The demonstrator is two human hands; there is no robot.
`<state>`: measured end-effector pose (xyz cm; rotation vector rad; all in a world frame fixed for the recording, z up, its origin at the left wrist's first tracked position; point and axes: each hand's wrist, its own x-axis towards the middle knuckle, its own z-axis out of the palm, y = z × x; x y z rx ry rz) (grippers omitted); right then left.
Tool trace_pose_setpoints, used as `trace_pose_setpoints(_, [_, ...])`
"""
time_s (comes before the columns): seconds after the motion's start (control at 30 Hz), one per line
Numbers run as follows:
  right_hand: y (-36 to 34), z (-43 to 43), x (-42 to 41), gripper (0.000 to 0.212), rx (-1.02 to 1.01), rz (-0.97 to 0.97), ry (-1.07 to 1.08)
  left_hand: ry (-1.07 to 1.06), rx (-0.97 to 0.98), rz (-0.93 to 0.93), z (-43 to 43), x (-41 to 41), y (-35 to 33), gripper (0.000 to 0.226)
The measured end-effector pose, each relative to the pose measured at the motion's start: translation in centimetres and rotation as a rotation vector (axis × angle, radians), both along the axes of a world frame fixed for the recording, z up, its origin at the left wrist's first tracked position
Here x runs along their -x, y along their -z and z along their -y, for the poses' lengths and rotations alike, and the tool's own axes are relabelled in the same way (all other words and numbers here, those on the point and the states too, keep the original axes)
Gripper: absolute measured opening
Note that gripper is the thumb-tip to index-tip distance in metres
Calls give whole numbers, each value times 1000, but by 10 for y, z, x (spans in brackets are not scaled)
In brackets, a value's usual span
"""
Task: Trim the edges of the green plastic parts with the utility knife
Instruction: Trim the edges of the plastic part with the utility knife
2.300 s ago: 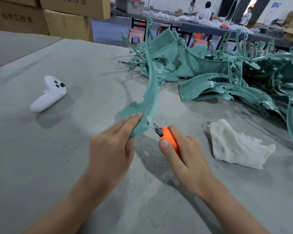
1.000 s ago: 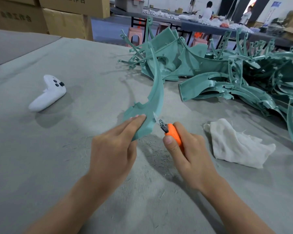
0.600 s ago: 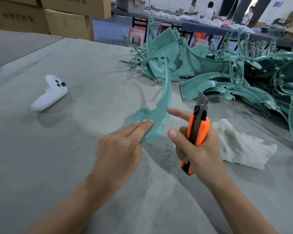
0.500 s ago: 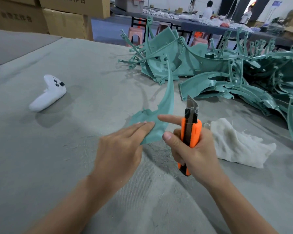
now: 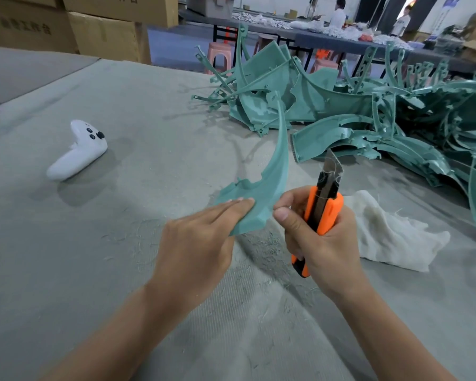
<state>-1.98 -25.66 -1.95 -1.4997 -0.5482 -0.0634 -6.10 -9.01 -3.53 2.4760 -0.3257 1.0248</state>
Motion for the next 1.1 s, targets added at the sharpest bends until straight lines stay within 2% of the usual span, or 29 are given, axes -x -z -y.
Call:
trace_pose_setpoints(0.17, [-3,5,-2,18,-55,-94,82,17,5,48,0,0,0,42])
trace_pose_setpoints(0.3, [-2,7,-3,39,-40,-130,138,-19,7,98,0,-1,1,44])
trace_pose_setpoints(0.47, [-2,4,0,33,214,126,172,-83,56,138,-2,-3,4,45])
trace_pose_setpoints(0.63, [2,-5,12,54,430,260,127,-104,143,126,-4,-4,11,41])
trace_pose_setpoints(0.93, [9,-10,13,54,558,282,203,-137,152,138,3,-2,10,34])
trace_pose_setpoints(1.1, [10,-5,5,56,550,274,262,-77,154,152,7,1,6,29])
